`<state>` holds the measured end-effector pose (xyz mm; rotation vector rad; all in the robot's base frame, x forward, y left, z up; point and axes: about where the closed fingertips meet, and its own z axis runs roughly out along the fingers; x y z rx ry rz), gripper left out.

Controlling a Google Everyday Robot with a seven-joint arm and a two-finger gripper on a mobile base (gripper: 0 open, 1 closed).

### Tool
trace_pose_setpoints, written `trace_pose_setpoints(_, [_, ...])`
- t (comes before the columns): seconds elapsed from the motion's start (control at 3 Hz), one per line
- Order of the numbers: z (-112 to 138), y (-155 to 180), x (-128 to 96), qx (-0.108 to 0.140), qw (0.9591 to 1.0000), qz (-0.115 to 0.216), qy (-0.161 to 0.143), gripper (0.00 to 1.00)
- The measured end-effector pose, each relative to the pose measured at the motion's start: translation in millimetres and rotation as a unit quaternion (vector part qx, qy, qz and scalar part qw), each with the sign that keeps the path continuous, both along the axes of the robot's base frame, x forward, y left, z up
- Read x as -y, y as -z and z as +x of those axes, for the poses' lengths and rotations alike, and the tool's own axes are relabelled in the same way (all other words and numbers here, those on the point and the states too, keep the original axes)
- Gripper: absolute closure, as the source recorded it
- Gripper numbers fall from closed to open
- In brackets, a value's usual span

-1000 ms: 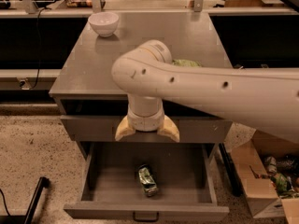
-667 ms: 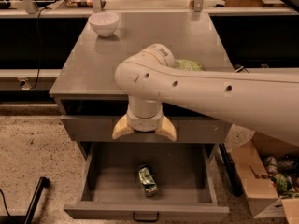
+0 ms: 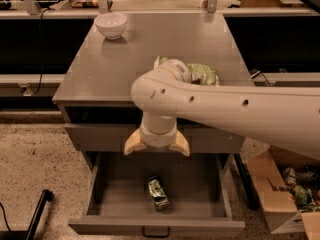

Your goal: Pick green can from middle drawer and place on counter

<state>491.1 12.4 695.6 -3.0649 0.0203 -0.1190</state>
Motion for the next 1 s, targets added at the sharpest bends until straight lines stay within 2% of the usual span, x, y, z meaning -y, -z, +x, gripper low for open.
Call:
trace_pose_setpoints(0.33, [-9, 57, 7, 0.003, 0.9989, 0.018, -0.042, 0.00])
trace_pose_setpoints(0.67, [-34, 134, 25, 0.016, 0.9945, 0.037, -0.096, 0.00])
trace_pose_setpoints(1.0, [-33, 135, 24, 0.019, 0.9943, 0.039, -0.097, 0.00])
